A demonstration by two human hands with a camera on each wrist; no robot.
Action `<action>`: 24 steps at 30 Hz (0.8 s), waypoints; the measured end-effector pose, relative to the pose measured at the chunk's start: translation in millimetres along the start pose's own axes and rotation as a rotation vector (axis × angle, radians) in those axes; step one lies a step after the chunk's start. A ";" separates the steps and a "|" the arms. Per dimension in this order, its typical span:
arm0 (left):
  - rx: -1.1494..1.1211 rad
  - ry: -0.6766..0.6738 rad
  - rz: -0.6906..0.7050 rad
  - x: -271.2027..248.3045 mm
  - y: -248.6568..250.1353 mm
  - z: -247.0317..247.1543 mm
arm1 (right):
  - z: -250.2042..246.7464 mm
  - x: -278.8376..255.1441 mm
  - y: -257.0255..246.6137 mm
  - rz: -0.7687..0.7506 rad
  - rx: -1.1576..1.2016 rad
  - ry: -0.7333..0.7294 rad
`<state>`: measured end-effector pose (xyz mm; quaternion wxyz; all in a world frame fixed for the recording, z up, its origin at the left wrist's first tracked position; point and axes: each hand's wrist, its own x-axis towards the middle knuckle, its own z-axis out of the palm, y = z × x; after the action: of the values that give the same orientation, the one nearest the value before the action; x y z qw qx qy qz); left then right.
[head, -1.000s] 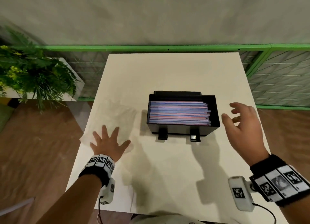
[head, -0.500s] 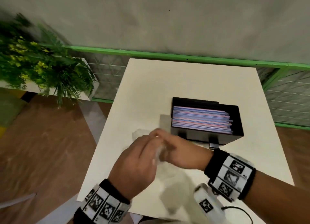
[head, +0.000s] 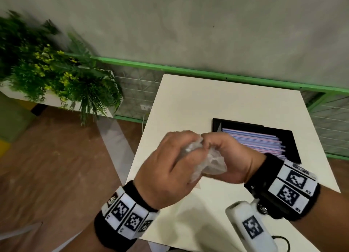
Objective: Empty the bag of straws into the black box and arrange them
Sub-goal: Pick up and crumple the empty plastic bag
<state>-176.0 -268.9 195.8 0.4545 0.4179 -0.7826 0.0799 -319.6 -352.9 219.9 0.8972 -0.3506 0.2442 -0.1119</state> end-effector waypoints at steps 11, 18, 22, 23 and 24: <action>-0.030 0.097 0.049 -8.4 -19.7 14.5 | 33.7 13.6 6.8 -0.081 0.245 0.178; 0.255 -0.221 -0.103 -12.2 -39.7 14.2 | 33.5 26.2 -2.3 -0.163 -0.039 0.223; 0.238 -0.528 -0.109 -17.9 -24.7 12.9 | 6.4 12.6 7.7 -0.113 -0.103 0.293; 0.188 -0.572 -0.110 -19.9 -21.5 13.4 | -3.0 4.7 10.7 -0.098 -0.128 0.304; 0.147 -0.631 -0.101 -22.8 -18.4 14.0 | -11.9 -4.3 15.1 -0.087 -0.166 0.313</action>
<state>-166.2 -274.4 165.3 0.1615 0.4919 -0.8553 -0.0201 -329.0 -347.1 203.5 0.8106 -0.4121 0.3737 -0.1830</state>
